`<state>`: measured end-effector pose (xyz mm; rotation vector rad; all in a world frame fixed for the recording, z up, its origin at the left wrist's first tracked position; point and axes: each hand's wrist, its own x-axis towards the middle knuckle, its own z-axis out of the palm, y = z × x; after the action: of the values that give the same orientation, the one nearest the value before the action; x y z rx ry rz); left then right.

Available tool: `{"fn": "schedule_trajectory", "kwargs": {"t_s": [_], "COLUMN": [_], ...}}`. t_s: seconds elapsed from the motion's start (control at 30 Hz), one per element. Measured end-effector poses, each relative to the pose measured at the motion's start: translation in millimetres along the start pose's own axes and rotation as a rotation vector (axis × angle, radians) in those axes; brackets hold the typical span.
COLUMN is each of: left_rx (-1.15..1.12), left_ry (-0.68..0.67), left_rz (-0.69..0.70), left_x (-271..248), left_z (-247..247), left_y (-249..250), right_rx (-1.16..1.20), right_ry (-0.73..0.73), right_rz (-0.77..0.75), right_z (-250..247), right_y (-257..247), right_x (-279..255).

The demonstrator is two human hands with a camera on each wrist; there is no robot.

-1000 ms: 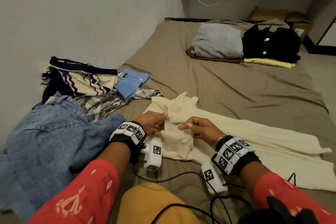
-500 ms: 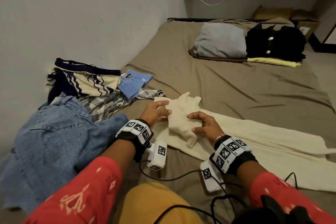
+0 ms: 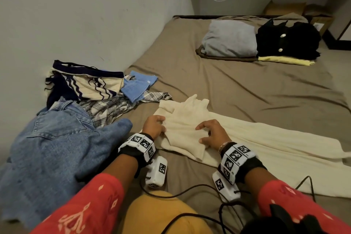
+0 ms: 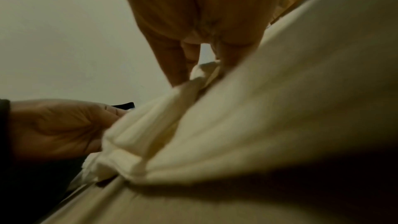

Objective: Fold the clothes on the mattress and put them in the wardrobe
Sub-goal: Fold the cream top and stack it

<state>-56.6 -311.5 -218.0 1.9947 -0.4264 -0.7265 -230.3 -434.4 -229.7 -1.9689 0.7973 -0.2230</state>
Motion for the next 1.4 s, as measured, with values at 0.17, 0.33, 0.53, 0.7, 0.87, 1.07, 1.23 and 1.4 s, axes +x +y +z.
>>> {"fn": "schedule_trajectory", "kwargs": {"t_s": [0.17,0.33,0.53,0.7,0.87,1.07,1.23,1.4], "left_rx": [-0.295,-0.146,0.106,0.436,0.423,0.568,0.819,0.681], "left_ry": [-0.158,-0.278,-0.24,0.068,-0.062,-0.075,-0.199,-0.157], "left_rz": [-0.176,-0.078,-0.118,0.254,0.312,0.179,0.136,0.287], "left_x": [-16,-17,-8,8,33,55,60,67], "left_z": [0,2,1,-10,3,23,31,22], "left_y": [13,17,11,31,50,51,62,88], "right_rx": [0.145,0.272,-0.319,-0.297,0.189,0.159,0.214,0.255], "right_ry": [-0.035,0.002,-0.187,-0.061,0.023,0.015,-0.02,0.067], "right_rz": [0.015,-0.003,0.017,0.091,0.407,0.491,0.357,0.181], "right_z": [-3,-6,-4,-42,-53,-34,-41,-55], "right_y": [0,2,-7,-31,-25,-17,-20,-30], "right_x": [-3,-4,-1,20,54,66,64,57]}}
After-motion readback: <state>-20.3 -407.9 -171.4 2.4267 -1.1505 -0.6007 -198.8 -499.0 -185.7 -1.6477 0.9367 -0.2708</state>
